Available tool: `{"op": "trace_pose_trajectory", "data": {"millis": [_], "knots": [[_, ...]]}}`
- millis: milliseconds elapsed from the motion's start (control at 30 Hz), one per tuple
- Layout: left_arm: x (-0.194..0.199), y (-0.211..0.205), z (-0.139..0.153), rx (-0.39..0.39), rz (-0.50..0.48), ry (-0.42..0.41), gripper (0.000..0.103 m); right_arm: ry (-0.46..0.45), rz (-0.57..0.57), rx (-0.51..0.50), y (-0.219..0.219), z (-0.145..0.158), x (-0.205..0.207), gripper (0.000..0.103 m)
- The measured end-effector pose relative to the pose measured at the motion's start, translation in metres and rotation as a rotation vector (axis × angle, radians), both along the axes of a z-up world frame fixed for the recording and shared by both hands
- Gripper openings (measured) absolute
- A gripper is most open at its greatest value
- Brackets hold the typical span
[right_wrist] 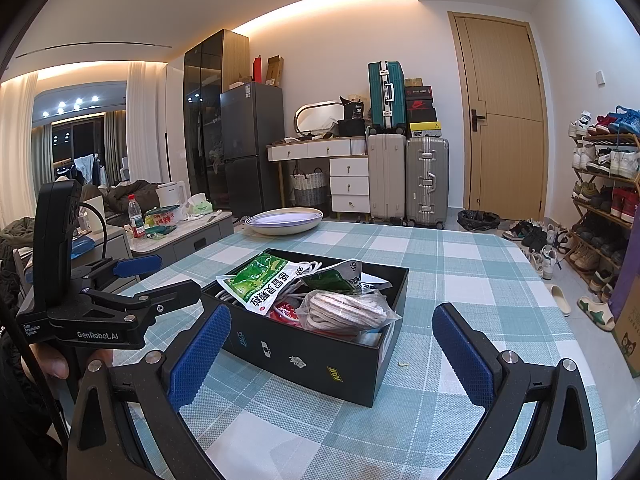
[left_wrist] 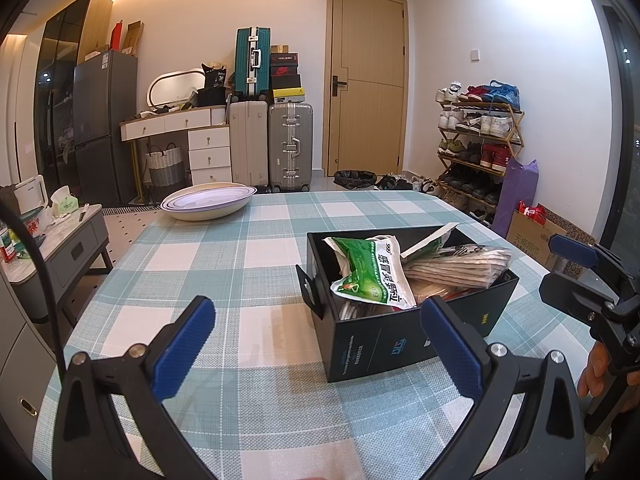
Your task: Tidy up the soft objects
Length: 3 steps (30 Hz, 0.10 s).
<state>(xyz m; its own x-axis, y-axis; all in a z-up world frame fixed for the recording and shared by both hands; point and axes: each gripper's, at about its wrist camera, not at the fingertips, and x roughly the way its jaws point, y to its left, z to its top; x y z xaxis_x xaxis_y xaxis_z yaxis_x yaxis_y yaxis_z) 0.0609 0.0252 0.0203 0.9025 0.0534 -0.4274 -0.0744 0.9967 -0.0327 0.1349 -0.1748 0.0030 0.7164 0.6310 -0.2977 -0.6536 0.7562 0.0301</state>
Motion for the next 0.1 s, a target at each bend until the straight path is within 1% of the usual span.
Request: {"op": "trace_pose_trajectory", "data": {"millis": [100], "knots": [[-0.0006,-0.0005,-0.0004,0.003,-0.002,-0.005,0.103,-0.001,0.000,0.000,0.0004,0.0000,-0.0001,0.103]]}}
